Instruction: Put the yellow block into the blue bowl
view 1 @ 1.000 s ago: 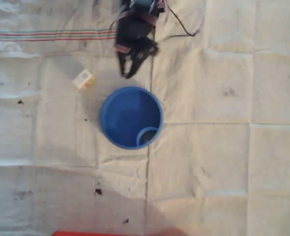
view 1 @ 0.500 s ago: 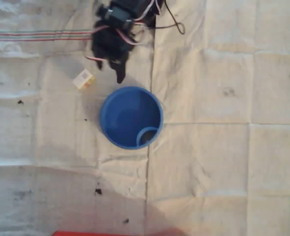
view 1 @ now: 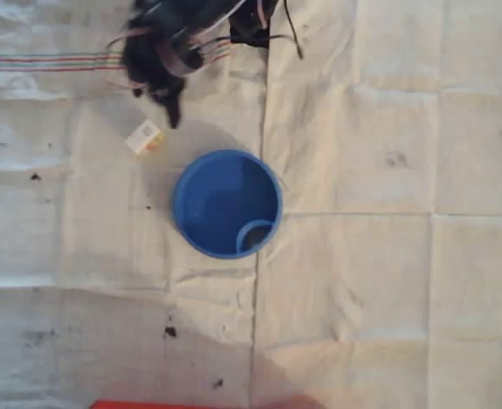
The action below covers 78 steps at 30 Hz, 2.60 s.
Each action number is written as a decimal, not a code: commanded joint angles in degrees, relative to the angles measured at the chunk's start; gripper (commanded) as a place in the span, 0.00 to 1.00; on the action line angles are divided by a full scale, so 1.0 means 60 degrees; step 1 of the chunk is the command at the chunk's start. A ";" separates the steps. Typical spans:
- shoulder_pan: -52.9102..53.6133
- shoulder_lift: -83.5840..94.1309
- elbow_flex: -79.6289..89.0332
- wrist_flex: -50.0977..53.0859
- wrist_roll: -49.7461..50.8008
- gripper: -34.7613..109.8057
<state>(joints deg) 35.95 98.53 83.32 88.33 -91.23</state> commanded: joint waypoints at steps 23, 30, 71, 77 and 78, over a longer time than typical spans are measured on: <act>0.0015 -0.2139 -0.0659 -0.2241 -0.0088 0.44; -0.0220 -0.2769 -0.0659 -0.2241 0.0000 0.44; -0.3120 0.0381 -0.0674 -0.2080 0.2900 0.24; -0.4409 0.0278 -0.0674 -0.2080 0.3867 0.24; -0.4658 0.0278 -0.0688 -0.2080 0.3984 0.24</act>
<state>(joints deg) 11.95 95.01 82.97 75.59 -69.96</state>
